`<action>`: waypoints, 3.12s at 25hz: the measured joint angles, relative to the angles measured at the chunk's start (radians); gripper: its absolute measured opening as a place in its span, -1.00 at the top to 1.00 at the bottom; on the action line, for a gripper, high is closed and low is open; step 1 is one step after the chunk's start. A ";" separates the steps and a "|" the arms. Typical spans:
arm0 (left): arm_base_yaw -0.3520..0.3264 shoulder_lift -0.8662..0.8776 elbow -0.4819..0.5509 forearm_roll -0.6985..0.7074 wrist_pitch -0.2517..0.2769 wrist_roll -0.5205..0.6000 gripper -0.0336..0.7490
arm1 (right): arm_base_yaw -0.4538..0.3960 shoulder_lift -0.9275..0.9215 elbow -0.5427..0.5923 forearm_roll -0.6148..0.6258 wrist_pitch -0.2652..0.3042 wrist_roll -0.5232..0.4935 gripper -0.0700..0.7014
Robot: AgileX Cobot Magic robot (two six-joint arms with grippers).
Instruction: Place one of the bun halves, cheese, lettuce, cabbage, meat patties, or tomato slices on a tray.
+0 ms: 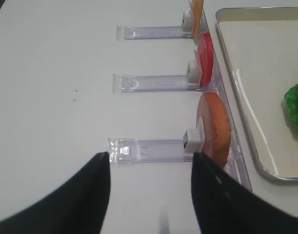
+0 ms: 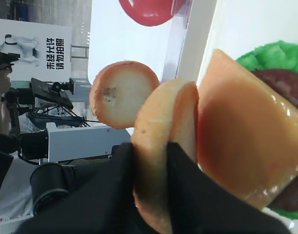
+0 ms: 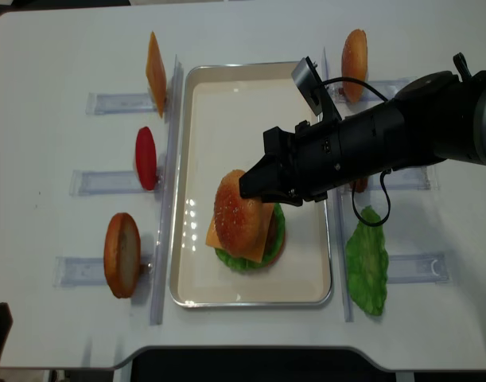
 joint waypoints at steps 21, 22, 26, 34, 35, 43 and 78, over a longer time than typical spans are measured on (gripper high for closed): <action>0.000 0.000 0.000 0.000 0.000 0.000 -0.13 | -0.007 0.024 -0.016 -0.001 0.010 0.000 0.43; 0.000 0.000 0.000 0.000 0.000 0.000 -0.13 | -0.007 0.024 -0.017 -0.003 0.008 0.000 0.43; 0.000 0.000 0.000 0.000 0.000 0.000 -0.13 | -0.007 0.024 -0.018 -0.004 -0.001 0.000 0.41; 0.000 0.000 0.000 0.000 0.000 0.000 -0.13 | -0.007 0.024 -0.018 -0.011 -0.025 -0.016 0.03; 0.000 0.000 0.000 0.000 0.000 0.000 -0.13 | -0.007 0.024 -0.018 -0.012 -0.030 -0.016 -0.03; 0.000 0.000 0.000 0.000 0.000 0.000 -0.13 | -0.007 0.024 -0.018 -0.043 -0.072 0.001 -0.18; 0.000 0.000 0.000 0.000 0.000 0.000 -0.13 | -0.007 -0.190 -0.152 -0.738 -0.194 0.555 -0.26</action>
